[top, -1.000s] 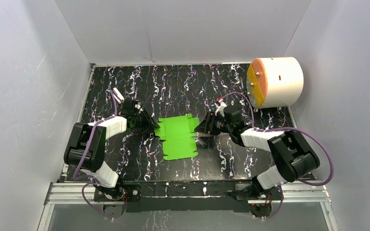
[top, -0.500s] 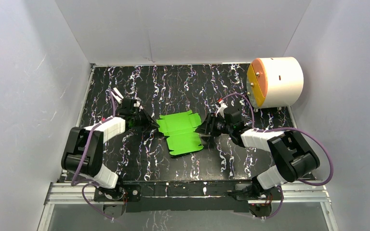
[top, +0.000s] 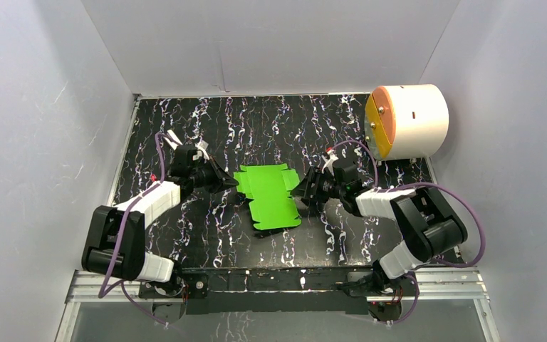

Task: Fold the paper box

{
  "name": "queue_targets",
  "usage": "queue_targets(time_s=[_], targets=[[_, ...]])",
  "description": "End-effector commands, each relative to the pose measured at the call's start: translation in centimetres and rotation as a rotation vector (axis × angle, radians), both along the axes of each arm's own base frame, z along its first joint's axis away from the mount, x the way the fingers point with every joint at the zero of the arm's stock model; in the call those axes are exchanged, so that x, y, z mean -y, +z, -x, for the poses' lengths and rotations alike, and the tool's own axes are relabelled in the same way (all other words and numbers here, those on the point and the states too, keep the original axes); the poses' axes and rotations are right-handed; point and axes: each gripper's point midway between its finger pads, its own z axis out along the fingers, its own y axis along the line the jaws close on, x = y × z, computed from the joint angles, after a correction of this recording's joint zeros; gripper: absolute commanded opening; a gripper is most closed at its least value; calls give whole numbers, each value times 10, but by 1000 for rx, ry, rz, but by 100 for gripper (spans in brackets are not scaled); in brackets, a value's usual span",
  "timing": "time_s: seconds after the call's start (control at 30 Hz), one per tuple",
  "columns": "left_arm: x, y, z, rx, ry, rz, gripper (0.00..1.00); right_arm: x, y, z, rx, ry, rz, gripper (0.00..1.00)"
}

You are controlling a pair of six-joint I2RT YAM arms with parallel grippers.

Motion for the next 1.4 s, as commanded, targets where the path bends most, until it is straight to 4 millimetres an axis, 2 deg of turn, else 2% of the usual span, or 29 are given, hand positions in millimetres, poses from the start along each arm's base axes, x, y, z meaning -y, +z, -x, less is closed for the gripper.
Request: queue_targets(time_s=[0.0, 0.07, 0.2, 0.33, 0.47, 0.67, 0.87, 1.1, 1.37], targets=[[7, 28, 4, 51, -14, 93, 0, -5, -1, 0, -7, 10, -58, 67], [6, 30, 3, 63, -7, 89, 0, -5, -2, 0, -14, 11, -67, 68], [2, 18, 5, 40, 6, 54, 2, -6, -3, -3, -11, 4, -66, 68], [3, 0, 10, -17, 23, 73, 10, -8, -4, -3, -18, 12, -79, 68], [4, -7, 14, -43, 33, 95, 25, -9, -6, -1, -28, 11, -96, 68], [2, -14, 20, -64, 30, 80, 35, -12, -7, 3, -42, 19, -122, 67], [3, -17, 25, -81, 36, 97, 37, -16, -2, 6, -50, 39, -160, 67], [11, -20, 31, -107, 55, 198, 41, -26, 5, 10, -55, 66, -213, 65], [11, -23, 28, -94, 66, 195, 42, -31, 7, 13, -61, 82, -226, 65]])
